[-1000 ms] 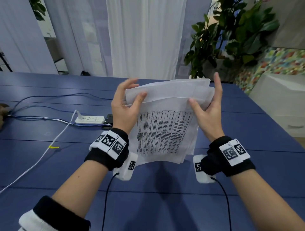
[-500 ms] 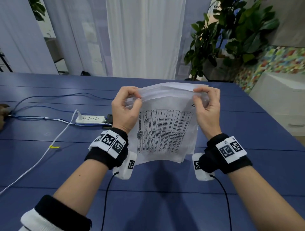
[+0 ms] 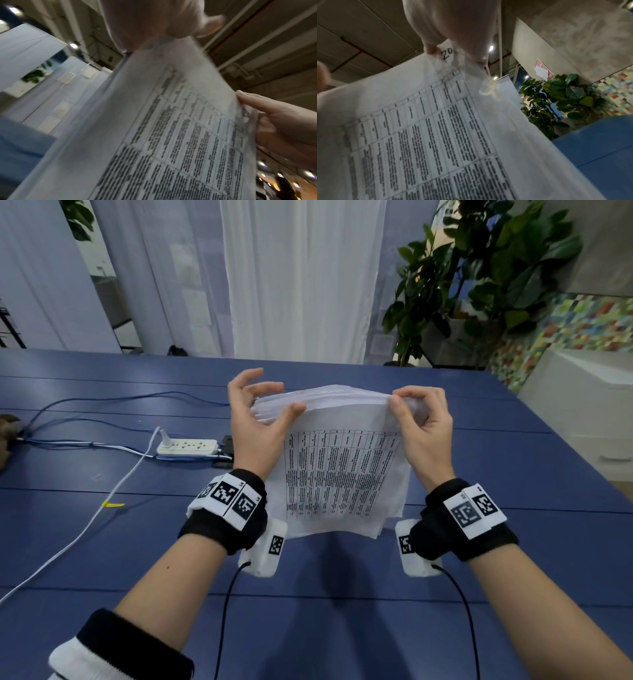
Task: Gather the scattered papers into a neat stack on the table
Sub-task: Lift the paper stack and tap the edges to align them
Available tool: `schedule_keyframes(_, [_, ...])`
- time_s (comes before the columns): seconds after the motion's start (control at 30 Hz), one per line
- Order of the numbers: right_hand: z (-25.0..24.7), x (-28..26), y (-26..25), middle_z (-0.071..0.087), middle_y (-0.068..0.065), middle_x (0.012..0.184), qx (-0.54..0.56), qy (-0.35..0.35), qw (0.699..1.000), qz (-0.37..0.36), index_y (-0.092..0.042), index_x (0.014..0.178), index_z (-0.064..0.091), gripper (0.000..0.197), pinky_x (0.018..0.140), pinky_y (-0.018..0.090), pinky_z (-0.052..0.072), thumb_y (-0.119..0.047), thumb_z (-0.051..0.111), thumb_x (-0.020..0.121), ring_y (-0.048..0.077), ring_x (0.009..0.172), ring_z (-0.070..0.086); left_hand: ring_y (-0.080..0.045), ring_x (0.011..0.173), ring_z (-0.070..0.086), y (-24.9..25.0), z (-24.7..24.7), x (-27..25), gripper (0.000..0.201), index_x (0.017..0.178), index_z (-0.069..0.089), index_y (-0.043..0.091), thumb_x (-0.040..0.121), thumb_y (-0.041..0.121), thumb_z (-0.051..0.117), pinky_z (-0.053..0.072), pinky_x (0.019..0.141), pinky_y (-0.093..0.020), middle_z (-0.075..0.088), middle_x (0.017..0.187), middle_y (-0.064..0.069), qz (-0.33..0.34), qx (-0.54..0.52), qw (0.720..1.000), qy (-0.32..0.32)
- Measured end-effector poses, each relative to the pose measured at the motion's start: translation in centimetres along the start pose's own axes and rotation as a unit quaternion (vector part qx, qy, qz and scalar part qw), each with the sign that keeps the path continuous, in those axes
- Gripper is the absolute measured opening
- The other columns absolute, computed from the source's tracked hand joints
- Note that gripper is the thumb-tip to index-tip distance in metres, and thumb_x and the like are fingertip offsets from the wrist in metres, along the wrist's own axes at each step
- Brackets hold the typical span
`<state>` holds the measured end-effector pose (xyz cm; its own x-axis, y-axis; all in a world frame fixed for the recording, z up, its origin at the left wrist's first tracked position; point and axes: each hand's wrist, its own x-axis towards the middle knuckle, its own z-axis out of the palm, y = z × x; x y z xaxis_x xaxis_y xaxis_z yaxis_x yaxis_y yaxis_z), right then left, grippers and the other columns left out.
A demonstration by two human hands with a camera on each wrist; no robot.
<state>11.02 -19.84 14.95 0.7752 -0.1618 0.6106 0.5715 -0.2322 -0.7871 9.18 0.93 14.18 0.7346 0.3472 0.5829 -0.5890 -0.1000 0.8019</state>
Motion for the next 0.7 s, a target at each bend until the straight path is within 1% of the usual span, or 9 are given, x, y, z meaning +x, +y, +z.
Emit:
schedule_keyframes(0.07, [-0.1, 0.2, -0.1, 0.05, -0.005, 0.092, -0.006, -0.007, 1.0, -0.005, -0.032, 0.081, 0.056, 0.02, 0.085, 0.008, 0.039, -0.015, 0.064, 0.087, -0.012, 0.086, 0.05, -0.01, 0.102, 0.059, -0.7, -0.6, -0.5, 0.085, 0.121, 0.029, 0.03, 0.056, 0.039, 0.084, 0.046, 0.096, -0.023, 0.058, 0.103, 0.003, -0.037, -0.027, 0.999, -0.029])
schedule_keyframes(0.1, [-0.2, 0.3, -0.1, 0.05, -0.004, 0.093, 0.001, -0.006, 1.0, 0.001, -0.033, 0.083, 0.055, 0.02, 0.086, 0.012, 0.041, -0.015, 0.065, 0.086, -0.009, 0.087, 0.05, -0.004, 0.1, 0.059, -1.1, -0.8, -0.8, 0.091, 0.125, 0.026, 0.028, 0.056, 0.03, 0.086, 0.048, 0.093, -0.02, 0.056, 0.107, 0.002, -0.057, -0.025, 0.997, -0.043])
schedule_keyframes(0.17, [-0.5, 0.3, 0.3, 0.05, 0.001, 0.1, 0.042, -0.004, 0.999, 0.03, -0.036, 0.101, 0.05, 0.034, 0.086, 0.023, 0.048, -0.016, 0.069, 0.082, 0.005, 0.091, 0.053, 0.001, 0.1, 0.058, -2.3, -1.1, -1.3, 0.09, 0.126, 0.031, 0.02, 0.056, 0.008, 0.086, 0.048, 0.088, -0.016, 0.054, 0.116, -0.001, -0.114, 0.014, 0.992, -0.049])
schedule_keyframes(0.23, [-0.9, 0.0, 1.3, 0.051, 0.008, 0.112, 0.091, -0.015, 0.992, 0.084, -0.037, 0.122, 0.034, 0.068, 0.085, 0.023, 0.052, -0.013, 0.076, 0.074, 0.013, 0.097, 0.058, -0.005, 0.1, 0.061, -3.5, -1.5, -1.8, 0.078, 0.121, 0.042, 0.016, 0.057, 0.005, 0.085, 0.051, 0.083, -0.016, 0.059, 0.115, -0.003, -0.172, 0.037, 0.983, -0.042])
schedule_keyframes(0.3, [-1.1, -0.8, 2.8, 0.054, 0.007, 0.121, 0.113, -0.044, 0.979, 0.162, -0.026, 0.13, 0.029, 0.083, 0.09, 0.028, 0.054, -0.008, 0.08, 0.068, 0.016, 0.104, 0.062, 0.0, 0.087, 0.065, -4.6, -1.8, -2.5, 0.061, 0.113, 0.052, 0.01, 0.061, 0.002, 0.082, 0.053, 0.073, -0.01, 0.065, 0.105, -0.005, -0.222, 0.038, 0.973, -0.045])
schedule_keyframes(0.4, [-0.8, -2.3, 4.6, 0.066, 0.001, 0.105, 0.075, -0.084, 0.961, 0.251, -0.006, 0.117, 0.051, 0.054, 0.09, 0.038, 0.055, -0.001, 0.076, 0.07, 0.008, 0.091, 0.067, 0.011, 0.07, 0.065, -5.3, -1.5, -3.7, 0.043, 0.109, 0.06, -0.001, 0.069, -0.004, 0.075, 0.05, 0.065, -0.006, 0.067, 0.091, -0.002, -0.246, 0.034, 0.966, -0.072])
schedule_keyframes(0.47, [-0.5, -2.6, 4.9, 0.069, 0.002, 0.099, 0.079, -0.071, 0.961, 0.255, -0.004, 0.106, 0.061, 0.036, 0.081, 0.031, 0.057, 0.0, 0.074, 0.072, 0.002, 0.08, 0.069, 0.012, 0.066, 0.064, -5.0, -1.1, -3.9, 0.033, 0.106, 0.062, -0.004, 0.074, -0.005, 0.071, 0.049, 0.063, -0.005, 0.065, 0.084, 0.003, -0.238, 0.026, 0.969, -0.064])
schedule_keyframes(0.53, [-0.3, -2.3, 4.6, 0.069, 0.001, 0.096, 0.105, -0.043, 0.963, 0.246, 0.002, 0.107, 0.062, 0.035, 0.075, 0.022, 0.057, 0.0, 0.072, 0.074, 0.001, 0.076, 0.07, 0.012, 0.062, 0.063, -4.2, -0.7, -3.6, 0.026, 0.102, 0.062, -0.004, 0.077, -0.002, 0.069, 0.049, 0.06, -0.005, 0.064, 0.081, 0.004, -0.226, 0.016, 0.973, -0.042])
schedule_keyframes(0.7, [-1.2, -1.4, 3.9, 0.07, -0.005, 0.095, 0.106, -0.049, 0.972, 0.204, -0.015, 0.097, 0.062, 0.025, 0.077, 0.022, 0.057, -0.003, 0.072, 0.076, 0.004, 0.083, 0.07, 0.006, 0.065, 0.066, -2.7, -0.5, -2.2, 0.018, 0.089, 0.062, 0.011, 0.076, 0.003, 0.071, 0.052, 0.061, -0.009, 0.065, 0.083, 0.005, -0.205, -0.016, 0.978, -0.012])
